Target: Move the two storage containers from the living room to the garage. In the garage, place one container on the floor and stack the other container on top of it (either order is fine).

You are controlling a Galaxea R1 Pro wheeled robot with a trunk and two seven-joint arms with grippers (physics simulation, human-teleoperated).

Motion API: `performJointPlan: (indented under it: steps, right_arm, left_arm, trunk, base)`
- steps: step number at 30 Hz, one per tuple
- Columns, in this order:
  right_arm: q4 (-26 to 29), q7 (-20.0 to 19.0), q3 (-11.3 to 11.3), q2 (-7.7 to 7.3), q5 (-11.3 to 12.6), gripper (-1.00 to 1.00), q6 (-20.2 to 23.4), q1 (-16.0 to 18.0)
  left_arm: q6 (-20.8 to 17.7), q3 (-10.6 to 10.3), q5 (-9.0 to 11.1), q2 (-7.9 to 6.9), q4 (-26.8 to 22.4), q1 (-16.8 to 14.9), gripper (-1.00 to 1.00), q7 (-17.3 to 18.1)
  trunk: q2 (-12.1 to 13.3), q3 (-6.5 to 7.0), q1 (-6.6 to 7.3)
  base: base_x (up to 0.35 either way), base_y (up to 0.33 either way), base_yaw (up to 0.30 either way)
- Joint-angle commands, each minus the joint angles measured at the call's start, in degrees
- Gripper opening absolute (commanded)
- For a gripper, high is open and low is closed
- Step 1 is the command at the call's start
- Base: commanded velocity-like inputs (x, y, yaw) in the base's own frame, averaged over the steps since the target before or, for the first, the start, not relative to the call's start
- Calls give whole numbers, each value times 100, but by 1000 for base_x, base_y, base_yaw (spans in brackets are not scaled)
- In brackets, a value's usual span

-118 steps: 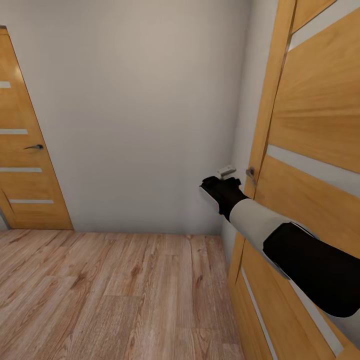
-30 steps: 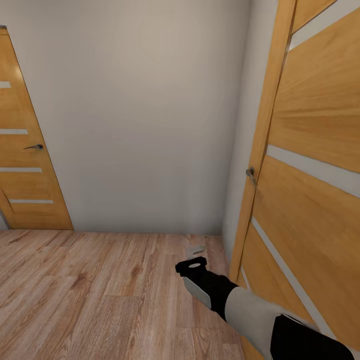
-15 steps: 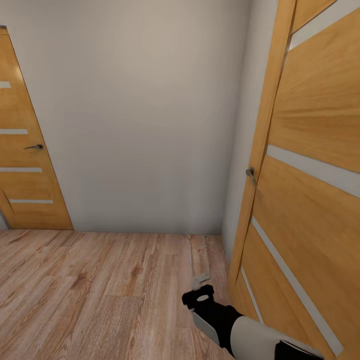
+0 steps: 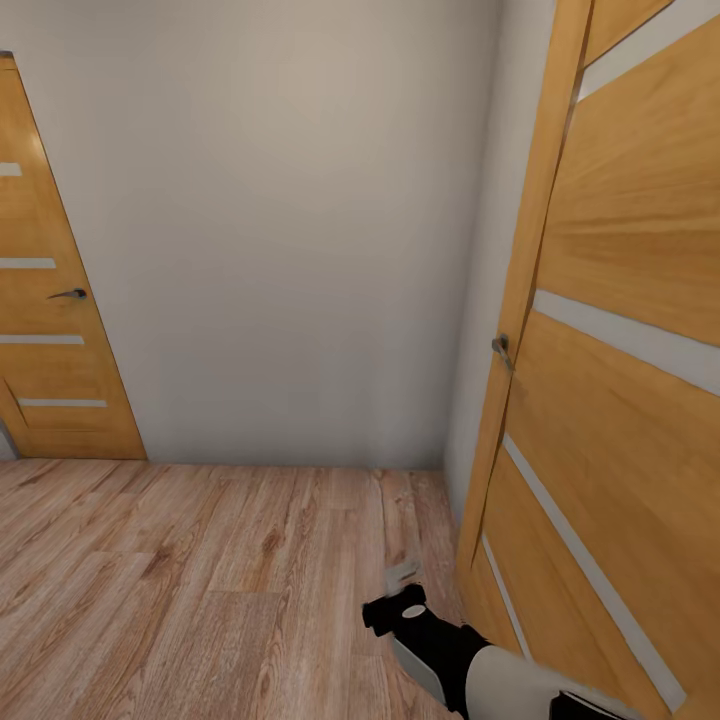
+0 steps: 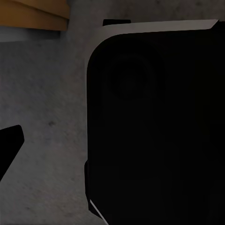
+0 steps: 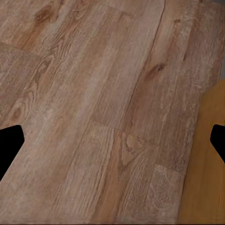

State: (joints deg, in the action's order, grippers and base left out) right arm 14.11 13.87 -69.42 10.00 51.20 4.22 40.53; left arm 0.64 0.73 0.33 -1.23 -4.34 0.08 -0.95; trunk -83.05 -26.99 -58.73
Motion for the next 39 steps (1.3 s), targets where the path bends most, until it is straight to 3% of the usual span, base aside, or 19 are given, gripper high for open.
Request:
performJointPlan:
  steps: [1,6,14,20,32,39]
  right_arm:
    - [-84,-84,-42,0,16,100,-12,-13]
    - [-270,-540,-38,0,24,100,-75,-41]
    - [-338,-897,-32,0,25,100,-110,-50]
    - [-622,-1530,-28,0,60,100,-150,-53]
    - [-698,-1624,-22,0,82,100,-479,-187]
    - [-817,-1617,-24,0,83,100,-601,-479]
  left_arm:
    - [7,3,5,0,-5,1,100,-10]
    - [7,-1,6,0,-5,1,100,-10]
    - [7,4,11,0,-5,1,100,-10]
    - [7,5,11,0,-5,1,100,-10]
    - [7,6,11,0,-5,1,100,-10]
    - [7,6,11,0,-9,1,100,-10]
  trunk:
    - [-3,-5,0]
    - [-3,-5,0]
    - [-3,-5,0]
    - [-3,-5,0]
    - [-3,-5,0]
    - [-3,-5,0]
  base:
    - [0,0,0]
    - [0,0,0]
    - [0,0,0]
    - [0,0,0]
    - [0,0,0]
    - [0,0,0]
